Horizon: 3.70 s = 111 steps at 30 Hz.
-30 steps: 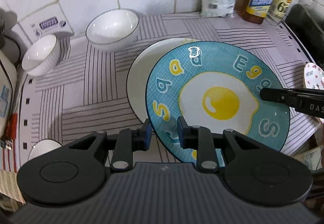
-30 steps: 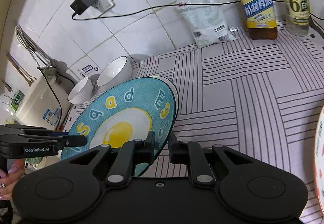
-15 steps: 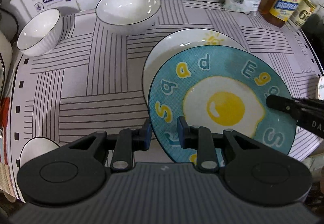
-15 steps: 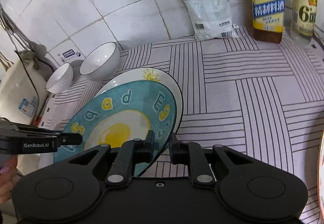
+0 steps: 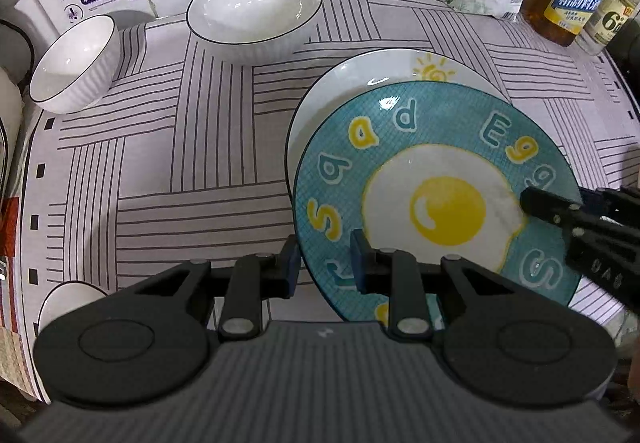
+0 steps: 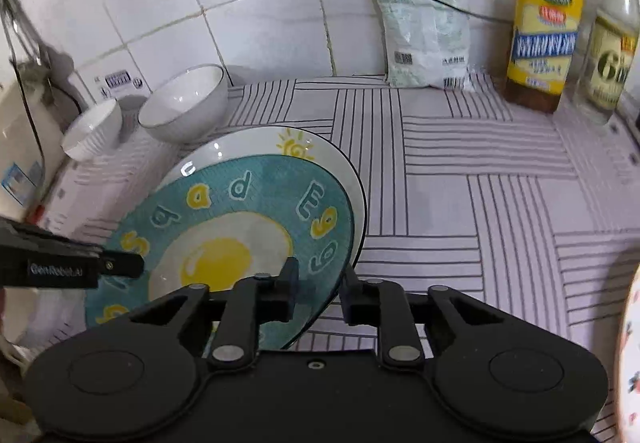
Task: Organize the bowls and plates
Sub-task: 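Lift the blue egg plate with both grippers and carry it over the white plate, then lower the blue plate onto the white plate and open both grippers, then move both grippers toward the pink bunny plate beside the stove, then close both grippers on the rim of the pink bunny plate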
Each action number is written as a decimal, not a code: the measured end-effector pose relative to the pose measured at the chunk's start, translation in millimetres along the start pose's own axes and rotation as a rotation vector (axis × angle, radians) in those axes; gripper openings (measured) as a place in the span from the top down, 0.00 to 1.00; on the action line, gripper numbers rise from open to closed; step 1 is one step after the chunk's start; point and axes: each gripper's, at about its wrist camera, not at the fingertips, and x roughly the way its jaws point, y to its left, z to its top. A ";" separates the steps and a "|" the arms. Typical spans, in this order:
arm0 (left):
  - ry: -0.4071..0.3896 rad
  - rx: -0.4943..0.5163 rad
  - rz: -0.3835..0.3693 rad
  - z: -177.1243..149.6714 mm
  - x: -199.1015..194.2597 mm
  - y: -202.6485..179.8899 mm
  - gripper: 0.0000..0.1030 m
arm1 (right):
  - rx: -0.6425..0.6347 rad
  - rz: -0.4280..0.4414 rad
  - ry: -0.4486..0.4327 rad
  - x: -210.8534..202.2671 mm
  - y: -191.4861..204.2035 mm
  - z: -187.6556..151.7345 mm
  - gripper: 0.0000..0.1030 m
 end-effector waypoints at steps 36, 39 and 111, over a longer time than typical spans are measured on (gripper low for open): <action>-0.048 0.103 0.024 -9.2 -33.5 -34.9 0.68 | -0.183 -0.131 -0.130 -23.4 16.7 -5.8 0.48; -0.067 0.130 0.016 -14.3 -50.7 -44.2 0.60 | -0.176 -0.111 -0.160 -48.0 9.7 -6.6 0.39; -0.113 0.263 -0.247 -36.3 9.0 -323.7 0.33 | 0.311 -0.469 -0.334 -118.6 -261.9 -146.1 0.20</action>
